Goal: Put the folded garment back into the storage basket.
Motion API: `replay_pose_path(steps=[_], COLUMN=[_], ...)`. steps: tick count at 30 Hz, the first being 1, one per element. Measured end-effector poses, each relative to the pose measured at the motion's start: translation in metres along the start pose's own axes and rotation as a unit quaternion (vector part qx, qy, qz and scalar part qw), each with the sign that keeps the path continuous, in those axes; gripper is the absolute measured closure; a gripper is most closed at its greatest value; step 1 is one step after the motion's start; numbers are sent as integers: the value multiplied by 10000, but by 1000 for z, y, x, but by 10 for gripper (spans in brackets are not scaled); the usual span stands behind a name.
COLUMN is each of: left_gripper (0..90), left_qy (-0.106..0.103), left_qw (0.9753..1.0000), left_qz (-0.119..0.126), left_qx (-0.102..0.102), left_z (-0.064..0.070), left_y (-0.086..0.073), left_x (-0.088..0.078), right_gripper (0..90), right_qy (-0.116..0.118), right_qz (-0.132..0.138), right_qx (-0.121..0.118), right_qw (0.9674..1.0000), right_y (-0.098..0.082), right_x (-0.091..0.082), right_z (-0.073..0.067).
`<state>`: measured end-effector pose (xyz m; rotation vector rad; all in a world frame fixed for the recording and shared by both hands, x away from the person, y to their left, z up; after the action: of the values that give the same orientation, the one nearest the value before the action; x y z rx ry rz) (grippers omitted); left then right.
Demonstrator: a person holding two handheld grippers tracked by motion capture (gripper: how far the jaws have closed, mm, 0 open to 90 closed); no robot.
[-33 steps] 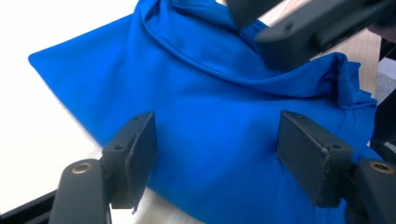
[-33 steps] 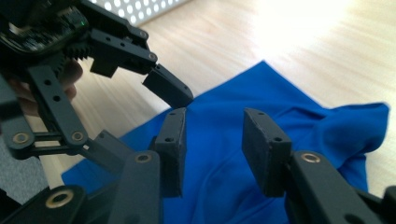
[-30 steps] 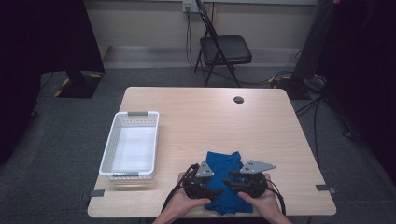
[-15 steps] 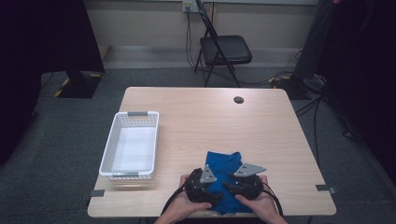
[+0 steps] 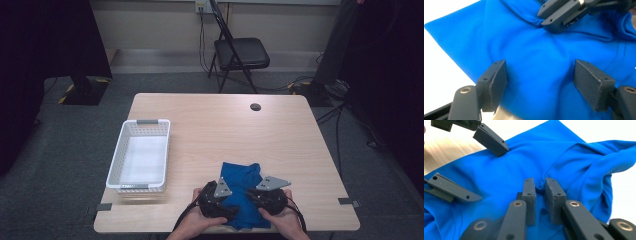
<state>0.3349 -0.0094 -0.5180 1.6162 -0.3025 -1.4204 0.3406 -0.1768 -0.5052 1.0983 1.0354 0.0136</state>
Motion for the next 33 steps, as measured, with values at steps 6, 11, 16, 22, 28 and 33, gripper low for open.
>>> replay_pose_path(steps=[6,11,16,22,28,33], left_gripper=[272,272,272,273,273,271], left_qy=[-28,-30,-31,-17,-20,-10], left_qw=[10000,10000,10000,10000,10000,10000], left_qz=[17,18,28,48,68,64], left_qx=[4,6,6,-26,-23,-19], left_z=[0,0,-1,-1,-1,-1], left_y=[0,0,0,0,0,0], left_x=[0,0,0,0,0,1], right_gripper=[822,842,871,883,888,884], right_qy=[-34,-40,-82,-123,-124,-33], right_qz=[-11,-6,3,174,213,113], right_qx=[235,315,407,609,909,1025], right_qw=[9997,9995,9991,9979,9956,9947], right_y=[-5,-8,-14,-20,-30,-39], right_x=[-7,-13,-20,-33,-45,-49], right_z=[7,11,17,25,37,38])
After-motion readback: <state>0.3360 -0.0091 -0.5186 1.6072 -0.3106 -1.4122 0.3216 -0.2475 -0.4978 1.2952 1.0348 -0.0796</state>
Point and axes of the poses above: each handheld gripper's, and its own axes: x roughly forward along the jaws, y roughly out of its top, z roughly to its right, the point moved 4 cm from there along x, roughly forward along the jaws, and after that the axes turned 3 degrees about -y, right-handed, at the moved point
